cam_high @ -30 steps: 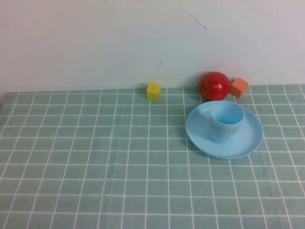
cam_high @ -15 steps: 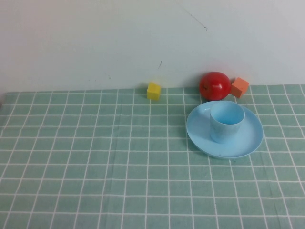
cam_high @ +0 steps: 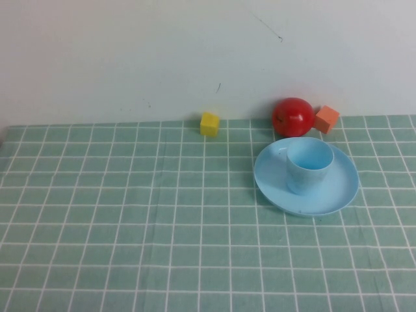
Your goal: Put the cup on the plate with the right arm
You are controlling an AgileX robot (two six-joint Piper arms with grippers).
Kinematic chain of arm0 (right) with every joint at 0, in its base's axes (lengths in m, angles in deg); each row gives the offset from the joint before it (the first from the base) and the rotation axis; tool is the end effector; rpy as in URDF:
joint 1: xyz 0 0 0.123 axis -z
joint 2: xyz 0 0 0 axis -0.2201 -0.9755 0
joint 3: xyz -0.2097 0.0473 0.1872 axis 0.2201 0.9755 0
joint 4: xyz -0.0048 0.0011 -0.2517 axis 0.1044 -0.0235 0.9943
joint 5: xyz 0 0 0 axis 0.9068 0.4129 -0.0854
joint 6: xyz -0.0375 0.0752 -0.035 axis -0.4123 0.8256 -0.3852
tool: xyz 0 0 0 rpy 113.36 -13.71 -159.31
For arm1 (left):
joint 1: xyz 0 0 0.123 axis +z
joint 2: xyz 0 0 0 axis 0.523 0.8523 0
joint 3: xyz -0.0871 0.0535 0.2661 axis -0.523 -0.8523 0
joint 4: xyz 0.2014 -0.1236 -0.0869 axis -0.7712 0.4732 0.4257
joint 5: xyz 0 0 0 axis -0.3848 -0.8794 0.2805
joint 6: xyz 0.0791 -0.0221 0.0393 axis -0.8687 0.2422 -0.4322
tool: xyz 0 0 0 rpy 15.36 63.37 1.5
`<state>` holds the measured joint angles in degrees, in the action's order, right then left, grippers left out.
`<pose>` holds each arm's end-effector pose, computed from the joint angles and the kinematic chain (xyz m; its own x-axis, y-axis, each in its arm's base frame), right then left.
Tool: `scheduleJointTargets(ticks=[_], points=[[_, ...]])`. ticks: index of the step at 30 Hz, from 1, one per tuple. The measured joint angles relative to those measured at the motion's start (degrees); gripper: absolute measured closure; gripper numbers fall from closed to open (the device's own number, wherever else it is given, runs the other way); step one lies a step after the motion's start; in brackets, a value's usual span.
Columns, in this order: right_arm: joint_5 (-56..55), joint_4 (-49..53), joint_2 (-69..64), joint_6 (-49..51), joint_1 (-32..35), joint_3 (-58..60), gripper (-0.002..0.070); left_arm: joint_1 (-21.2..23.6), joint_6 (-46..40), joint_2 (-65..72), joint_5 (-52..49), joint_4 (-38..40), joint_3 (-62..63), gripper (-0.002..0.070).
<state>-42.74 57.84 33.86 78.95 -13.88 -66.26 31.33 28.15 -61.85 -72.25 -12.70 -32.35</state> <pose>0.0530 -0.0016 0.1717 -0.2876 -0.1110 -0.9513 -0.0217 0.9938 -0.1094 0.0536 -0.0030 0.1759 -0.2572 -0.1300 -0.9576 -0.0005 0.9909 -0.1344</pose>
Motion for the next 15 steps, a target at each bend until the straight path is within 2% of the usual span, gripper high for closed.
scheduleJointTargets(ticks=[10, 15], points=[[0.00, 0.00, 0.00, 0.07, 0.14, 0.00, 0.0678, 0.00, 0.00, 0.00, 0.00, 0.00, 0.00, 0.0678], [0.00, 0.00, 0.00, 0.22, 2.44, 0.00, 0.0678, 0.00, 0.00, 0.00, 0.00, 0.00, 0.00, 0.0678]])
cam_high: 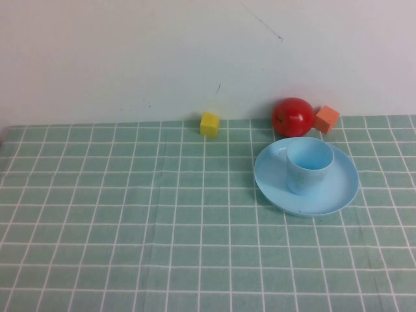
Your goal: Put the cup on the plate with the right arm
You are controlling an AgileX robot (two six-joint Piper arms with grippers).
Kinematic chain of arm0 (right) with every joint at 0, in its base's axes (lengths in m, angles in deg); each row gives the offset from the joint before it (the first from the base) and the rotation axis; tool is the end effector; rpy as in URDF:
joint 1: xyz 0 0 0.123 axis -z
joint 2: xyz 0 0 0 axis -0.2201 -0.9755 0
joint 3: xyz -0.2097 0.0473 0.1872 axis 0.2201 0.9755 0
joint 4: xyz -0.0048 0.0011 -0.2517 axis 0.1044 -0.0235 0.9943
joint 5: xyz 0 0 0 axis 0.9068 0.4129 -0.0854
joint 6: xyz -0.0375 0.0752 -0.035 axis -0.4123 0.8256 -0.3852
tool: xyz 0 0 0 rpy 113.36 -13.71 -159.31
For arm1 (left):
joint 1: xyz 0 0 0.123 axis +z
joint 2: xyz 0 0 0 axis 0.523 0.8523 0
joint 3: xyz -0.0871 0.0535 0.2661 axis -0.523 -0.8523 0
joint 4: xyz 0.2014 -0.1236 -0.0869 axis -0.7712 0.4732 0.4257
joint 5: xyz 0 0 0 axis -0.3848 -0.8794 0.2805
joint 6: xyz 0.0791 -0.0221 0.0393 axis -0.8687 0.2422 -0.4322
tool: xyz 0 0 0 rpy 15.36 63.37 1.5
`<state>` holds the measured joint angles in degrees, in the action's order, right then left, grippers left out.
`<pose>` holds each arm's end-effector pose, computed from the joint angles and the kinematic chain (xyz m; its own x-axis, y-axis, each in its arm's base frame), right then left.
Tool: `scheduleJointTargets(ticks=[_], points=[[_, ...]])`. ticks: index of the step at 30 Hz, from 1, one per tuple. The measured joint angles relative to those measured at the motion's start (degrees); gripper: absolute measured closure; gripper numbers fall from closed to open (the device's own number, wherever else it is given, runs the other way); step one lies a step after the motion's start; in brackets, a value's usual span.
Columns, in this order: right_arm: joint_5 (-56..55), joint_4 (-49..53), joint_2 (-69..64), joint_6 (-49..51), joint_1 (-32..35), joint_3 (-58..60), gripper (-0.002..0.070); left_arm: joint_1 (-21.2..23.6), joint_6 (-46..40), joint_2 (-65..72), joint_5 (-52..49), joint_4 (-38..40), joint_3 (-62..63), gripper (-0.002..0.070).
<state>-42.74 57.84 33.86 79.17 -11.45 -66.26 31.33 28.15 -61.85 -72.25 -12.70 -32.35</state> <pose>0.0529 -0.0039 0.1717 -0.2920 -0.0949 -0.9517 0.0216 0.9942 -0.1058 0.0536 -0.0030 0.1759 -0.2572 -0.1300 -0.9576 -0.0005 0.9909 -0.1344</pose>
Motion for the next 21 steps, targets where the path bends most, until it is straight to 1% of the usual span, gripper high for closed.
scheduleJointTargets(ticks=[4, 21], points=[[0.00, 0.00, 0.00, 0.00, 1.21, 0.00, 0.0678, 0.00, 0.00, 0.00, 0.00, 0.00, 0.00, 0.0678], [0.00, 0.00, 0.00, -0.13, 1.26, 0.00, 0.0679, 0.00, 0.00, 0.00, 0.00, 0.00, 0.00, 0.0678]])
